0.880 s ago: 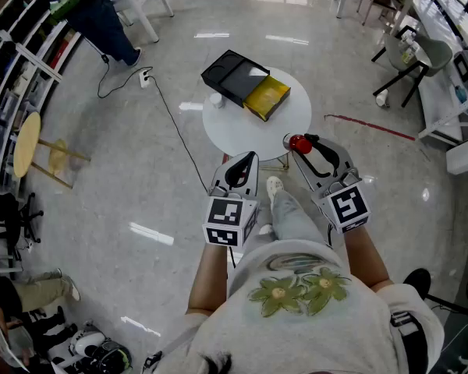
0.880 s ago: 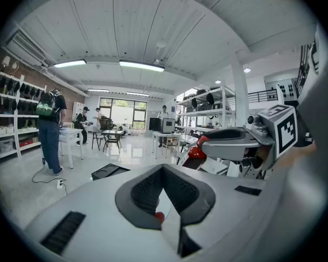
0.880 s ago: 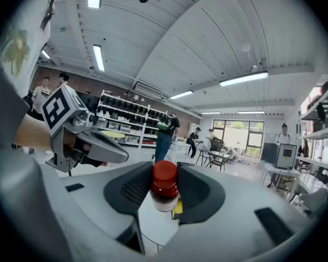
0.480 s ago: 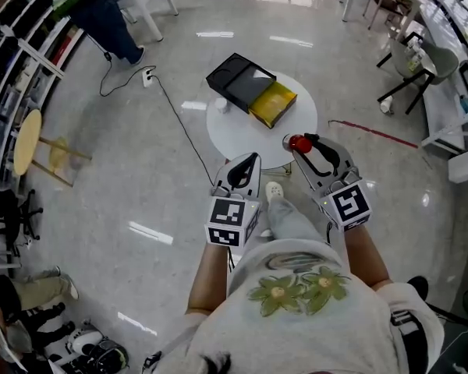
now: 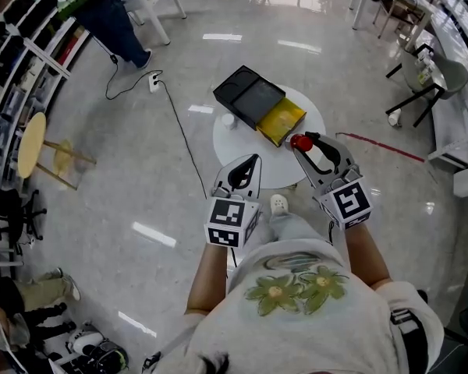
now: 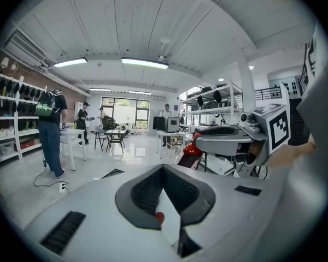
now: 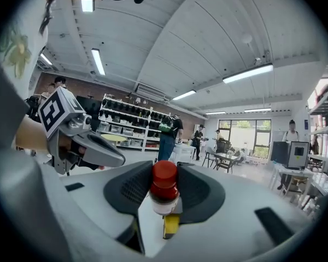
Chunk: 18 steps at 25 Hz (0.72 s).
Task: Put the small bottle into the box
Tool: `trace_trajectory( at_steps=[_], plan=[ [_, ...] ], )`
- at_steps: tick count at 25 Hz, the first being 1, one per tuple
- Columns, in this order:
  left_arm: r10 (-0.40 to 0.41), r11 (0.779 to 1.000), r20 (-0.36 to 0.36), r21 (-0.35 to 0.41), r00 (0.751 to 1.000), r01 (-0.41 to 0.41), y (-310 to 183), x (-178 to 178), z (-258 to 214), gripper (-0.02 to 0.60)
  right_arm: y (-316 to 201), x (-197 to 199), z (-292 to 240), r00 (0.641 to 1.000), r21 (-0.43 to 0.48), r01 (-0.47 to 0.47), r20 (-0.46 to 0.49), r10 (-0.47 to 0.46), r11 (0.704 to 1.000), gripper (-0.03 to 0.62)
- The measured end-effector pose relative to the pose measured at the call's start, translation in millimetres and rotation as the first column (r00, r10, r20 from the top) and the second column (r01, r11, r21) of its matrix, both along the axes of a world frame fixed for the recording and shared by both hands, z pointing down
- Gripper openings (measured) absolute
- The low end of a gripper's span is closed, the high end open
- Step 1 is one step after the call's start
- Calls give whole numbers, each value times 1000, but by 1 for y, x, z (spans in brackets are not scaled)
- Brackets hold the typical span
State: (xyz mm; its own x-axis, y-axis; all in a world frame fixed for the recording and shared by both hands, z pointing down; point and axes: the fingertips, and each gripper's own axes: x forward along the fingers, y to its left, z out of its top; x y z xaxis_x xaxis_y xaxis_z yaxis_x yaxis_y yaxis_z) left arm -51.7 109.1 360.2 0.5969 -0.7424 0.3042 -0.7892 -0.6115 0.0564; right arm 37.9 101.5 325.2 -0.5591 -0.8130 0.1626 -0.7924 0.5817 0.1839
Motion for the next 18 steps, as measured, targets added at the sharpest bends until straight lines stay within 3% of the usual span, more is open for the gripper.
trace_trajectory(
  at_steps=[18],
  plan=[
    [-36,999,13,-29,999,36,-100,11,15,3,-109,5,7,998,-14,61,-1,-61,998,146]
  ],
)
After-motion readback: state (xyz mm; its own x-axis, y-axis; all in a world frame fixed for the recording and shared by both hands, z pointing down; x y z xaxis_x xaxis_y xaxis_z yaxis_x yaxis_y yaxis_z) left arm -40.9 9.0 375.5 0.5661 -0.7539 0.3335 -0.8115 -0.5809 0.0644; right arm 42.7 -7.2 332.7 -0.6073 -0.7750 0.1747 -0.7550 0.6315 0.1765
